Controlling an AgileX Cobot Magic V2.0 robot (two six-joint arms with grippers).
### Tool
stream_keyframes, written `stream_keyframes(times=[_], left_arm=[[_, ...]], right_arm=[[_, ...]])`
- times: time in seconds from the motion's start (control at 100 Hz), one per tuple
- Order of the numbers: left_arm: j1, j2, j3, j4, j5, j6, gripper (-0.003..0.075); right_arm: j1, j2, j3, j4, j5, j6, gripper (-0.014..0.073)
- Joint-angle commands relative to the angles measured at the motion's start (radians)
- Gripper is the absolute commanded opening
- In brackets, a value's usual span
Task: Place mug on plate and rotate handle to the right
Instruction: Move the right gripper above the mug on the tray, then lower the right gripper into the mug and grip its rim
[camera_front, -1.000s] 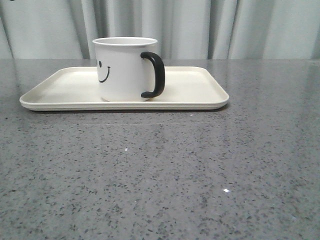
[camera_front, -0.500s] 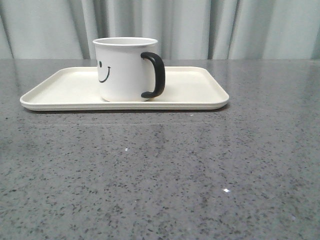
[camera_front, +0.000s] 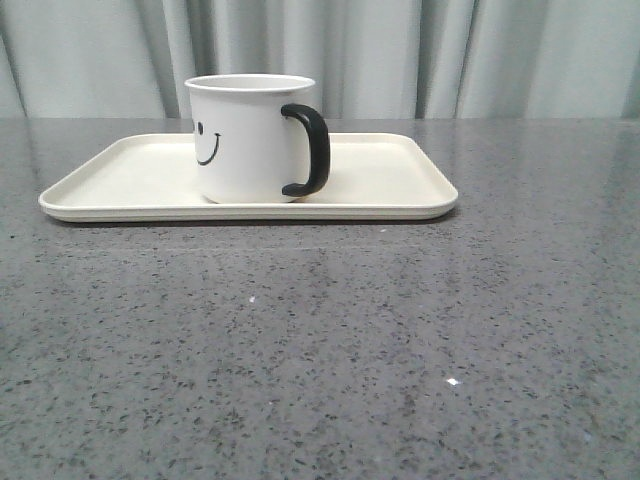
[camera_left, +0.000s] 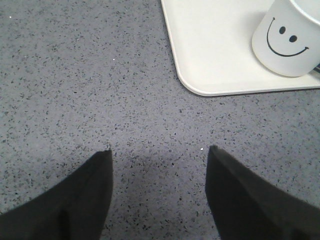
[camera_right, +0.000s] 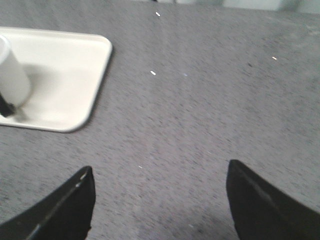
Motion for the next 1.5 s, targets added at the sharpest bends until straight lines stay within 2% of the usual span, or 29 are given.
stream_keyframes(times=[0.0,0.27,0.47,0.69,0.99,1.08,1.34,1.49], left_arm=[[0.003,-0.004,-0.026,-0.011,-0.070,0.003,0.0407],[0.003,-0.004,-0.026,-0.011,-0.071,0.003,0.0407],[0.003,-0.004,-0.026,-0.011,-0.071,0.003,0.0407],[0.003,-0.004,-0.026,-0.011,-0.069,0.003,0.0407],[0.003,-0.004,-0.026,-0.011,-0.069,0.003,0.0407],[0.003,-0.004,-0.026,-0.011,-0.069,0.003,0.0407],[0.003,-0.004,-0.026,-0.011,-0.069,0.003,0.0407],[0.003,-0.004,-0.026,-0.011,-0.069,0.003,0.0407]], right_arm=[[-0.003,0.034,-0.034,0.094,-0.121,-0.047,0.0551],[0.004,0.239,-0.112,0.400,-0.131,-0.282,0.0551],[0.121,0.426,-0.223,0.436,-0.154,-0.320,0.0551],[0.288,0.647,-0.380,0.396,-0.206,-0.318,0.0551],[0.360,0.909,-0.602,0.380,-0.201,-0.285,0.0549],[0.378,0.967,-0.659,0.330,-0.187,-0.245,0.0545],[0.432,1.106,-0.794,0.026,-0.156,0.000,0.0542],[0.438,1.167,-0.846,-0.008,-0.135,0.044,0.0542]])
